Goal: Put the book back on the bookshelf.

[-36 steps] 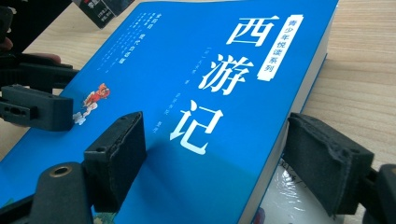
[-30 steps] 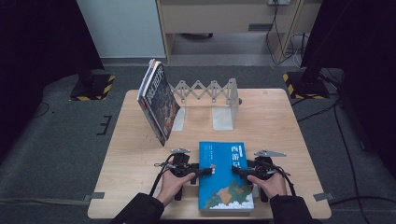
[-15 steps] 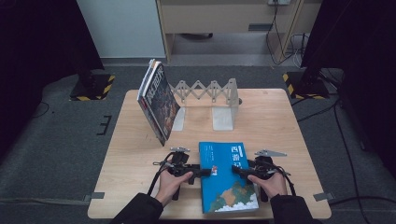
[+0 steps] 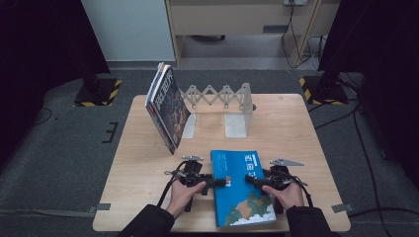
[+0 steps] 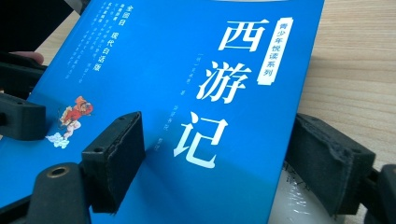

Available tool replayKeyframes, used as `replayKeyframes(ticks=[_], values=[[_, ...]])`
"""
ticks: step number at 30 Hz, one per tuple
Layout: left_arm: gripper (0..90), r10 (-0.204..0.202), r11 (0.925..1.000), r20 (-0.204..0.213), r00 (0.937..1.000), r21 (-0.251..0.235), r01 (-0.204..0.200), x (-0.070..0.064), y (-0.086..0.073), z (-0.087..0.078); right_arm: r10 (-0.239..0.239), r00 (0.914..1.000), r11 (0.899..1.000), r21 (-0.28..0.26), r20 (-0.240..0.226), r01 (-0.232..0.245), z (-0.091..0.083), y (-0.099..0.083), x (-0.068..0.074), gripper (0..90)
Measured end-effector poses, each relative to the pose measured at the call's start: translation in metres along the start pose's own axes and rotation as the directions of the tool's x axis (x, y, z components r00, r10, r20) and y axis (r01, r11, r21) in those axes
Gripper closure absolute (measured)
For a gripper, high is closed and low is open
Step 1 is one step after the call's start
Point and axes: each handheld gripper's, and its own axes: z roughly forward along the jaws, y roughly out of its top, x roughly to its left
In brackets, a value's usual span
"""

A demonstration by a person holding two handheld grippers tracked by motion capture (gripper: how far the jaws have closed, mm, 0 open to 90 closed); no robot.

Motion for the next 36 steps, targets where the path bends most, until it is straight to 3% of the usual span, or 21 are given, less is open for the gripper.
replayKeyframes(ticks=[13,15,18,21,24,29,36], values=[[32.7,0.000,0.9999,0.002,1.0000,0.011,0.000,-0.001,0.001,0.007,-0.007,1.0000,1.000,0.000,-0.005,0.007,0.000,0.000,-0.001,20.1],[34.9,-0.020,0.9998,0.009,0.9998,0.007,0.020,-0.001,0.001,0.005,-0.007,1.0000,1.000,0.000,-0.006,0.007,0.001,0.001,-0.001,20.3],[46.8,-0.081,0.9959,0.063,0.9947,-0.037,0.083,-0.004,0.003,-0.004,0.010,0.9999,1.000,0.001,-0.008,-0.010,0.001,0.002,-0.001,21.0],[48.3,-0.041,0.9983,0.024,0.9989,-0.041,0.042,-0.012,0.005,-0.008,0.021,0.9997,1.000,-0.002,-0.014,-0.021,0.003,0.005,-0.001,22.4],[48.5,-0.034,0.9987,0.010,0.9994,-0.039,0.034,-0.012,0.008,-0.011,0.006,0.9999,1.000,-0.003,-0.015,-0.006,0.005,0.007,0.001,23.0],[48.5,0.012,0.9993,-0.033,0.9994,-0.036,-0.013,-0.015,0.014,-0.019,0.013,0.9995,1.000,-0.010,-0.028,-0.013,0.011,0.012,0.005,23.6],[48.4,-0.018,0.9991,-0.029,0.9994,-0.038,0.017,-0.006,0.010,-0.016,-0.031,0.9992,0.999,0.014,-0.025,0.031,0.008,0.012,0.002,28.9]])
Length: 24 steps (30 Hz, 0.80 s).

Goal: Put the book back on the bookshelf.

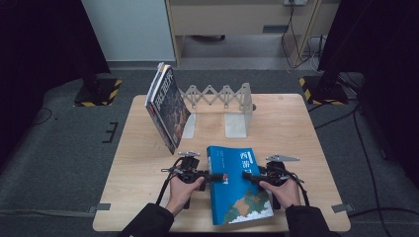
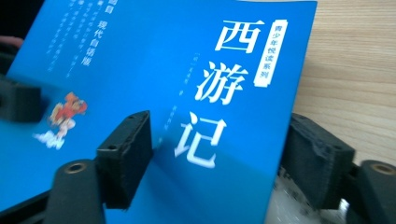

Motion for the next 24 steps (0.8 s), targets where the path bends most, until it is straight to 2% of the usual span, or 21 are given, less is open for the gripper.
replayKeyframes(ticks=[5,8,11,16,24], values=[[47.8,-0.013,0.9999,-0.001,0.9999,0.011,0.013,0.003,0.000,0.001,0.012,0.9999,1.000,0.001,-0.007,-0.012,-0.003,-0.003,-0.001,31.0],[45.3,-0.005,0.9996,-0.022,0.9997,0.029,0.006,0.003,-0.001,0.003,0.014,0.9999,1.000,0.001,-0.004,-0.014,-0.003,-0.003,-0.001,31.1],[44.5,-0.002,0.9995,-0.022,0.9998,0.032,0.003,0.004,-0.001,0.004,0.006,1.0000,1.000,-0.002,-0.001,-0.006,-0.003,-0.003,-0.001,31.1],[38.7,0.030,0.9974,-0.042,0.9987,0.067,-0.027,0.004,-0.002,0.007,0.000,1.0000,1.000,-0.004,-0.003,-0.001,-0.003,-0.004,-0.001,31.0],[37.6,0.026,0.9980,-0.029,0.9992,0.058,-0.024,0.005,-0.003,0.011,0.001,1.0000,1.000,-0.003,-0.003,-0.001,-0.002,-0.004,-0.001,30.9]])
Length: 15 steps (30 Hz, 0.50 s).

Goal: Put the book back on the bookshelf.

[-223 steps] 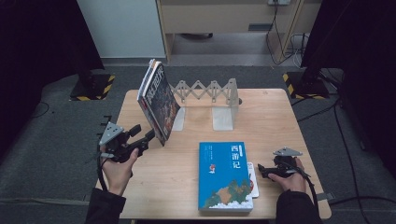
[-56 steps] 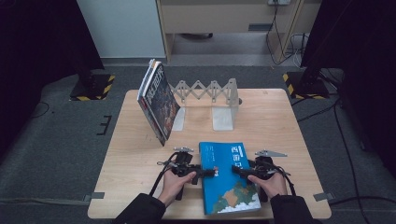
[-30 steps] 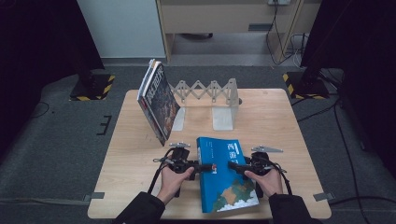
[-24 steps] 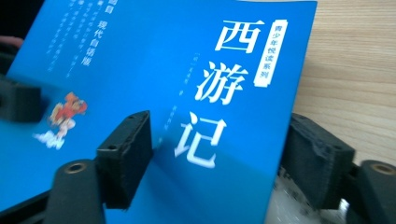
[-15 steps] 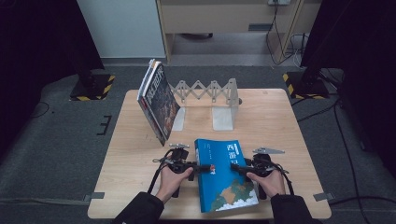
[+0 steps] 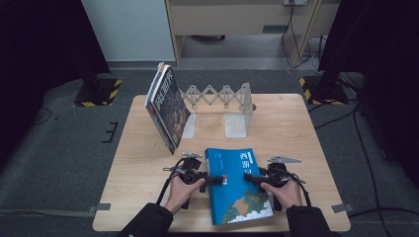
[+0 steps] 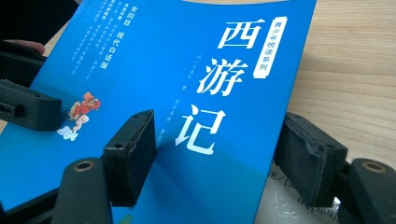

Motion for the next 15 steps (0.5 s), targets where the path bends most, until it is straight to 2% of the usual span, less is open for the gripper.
replayKeyframes(ticks=[5,10,13,15], values=[[37.5,-0.013,0.9999,0.018,0.9998,-0.011,0.013,0.001,0.000,0.006,0.013,0.9999,1.000,0.004,-0.002,-0.013,0.000,0.000,0.000,31.0],[44.3,-0.027,0.9987,0.039,0.9989,-0.041,0.029,-0.001,0.003,0.006,0.023,0.9997,1.000,0.011,-0.001,-0.023,0.000,0.002,0.000,33.4],[45.9,-0.007,0.9989,0.025,0.9997,-0.047,0.008,-0.006,0.005,0.004,0.048,0.9989,0.999,-0.001,0.001,-0.048,-0.003,0.003,-0.003,42.0],[46.2,0.009,0.9986,0.006,0.9999,-0.051,-0.009,-0.009,0.007,0.002,0.055,0.9985,0.998,-0.012,-0.002,-0.055,-0.003,0.004,-0.003,43.7]])
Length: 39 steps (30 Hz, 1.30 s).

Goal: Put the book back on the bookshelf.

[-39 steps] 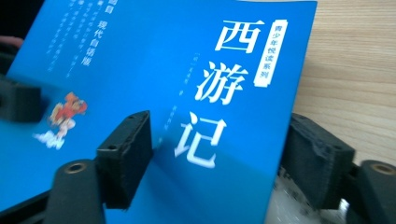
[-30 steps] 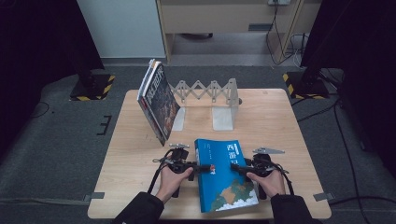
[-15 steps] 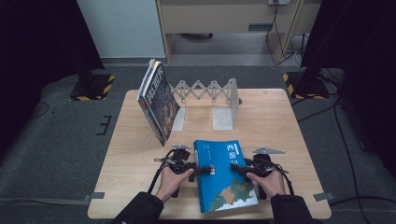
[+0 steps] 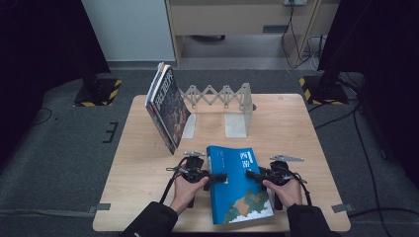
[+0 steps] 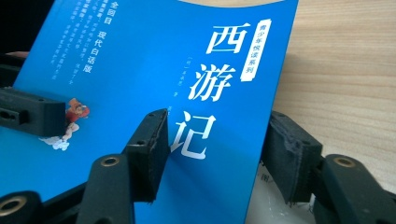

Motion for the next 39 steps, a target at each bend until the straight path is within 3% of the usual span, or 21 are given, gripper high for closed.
replayKeyframes(ticks=[3,13,22,28,32,39], values=[[46.4,0.024,0.9997,-0.019,0.9995,-0.007,-0.024,-0.003,0.003,-0.002,-0.005,1.0000,1.000,-0.019,0.004,0.005,0.001,0.001,0.002,45.0],[45.8,0.020,0.9997,-0.033,0.9993,-0.011,-0.020,-0.004,0.004,0.009,0.013,0.9999,0.999,-0.032,-0.007,-0.013,0.000,0.002,0.003,51.4],[50.0,-0.004,0.9997,0.008,1.0000,-0.024,0.004,-0.002,0.008,0.005,-0.005,0.9999,1.000,-0.029,-0.012,0.005,-0.001,0.004,0.002,47.3],[52.6,0.056,0.9973,-0.009,0.9984,-0.048,-0.056,-0.013,0.015,-0.005,-0.027,0.9984,0.998,-0.049,-0.049,0.025,-0.001,0.005,0.001,39.9],[54.2,0.074,0.9952,-0.011,0.9972,-0.064,-0.074,-0.018,0.018,-0.010,-0.034,0.9969,0.998,-0.064,-0.071,0.030,-0.001,0.005,0.003,36.0],[55.7,0.109,0.9907,-0.009,0.9940,-0.080,-0.110,-0.030,0.020,-0.014,-0.011,0.9952,0.997,-0.079,-0.097,0.004,-0.006,0.008,0.004,35.1]])
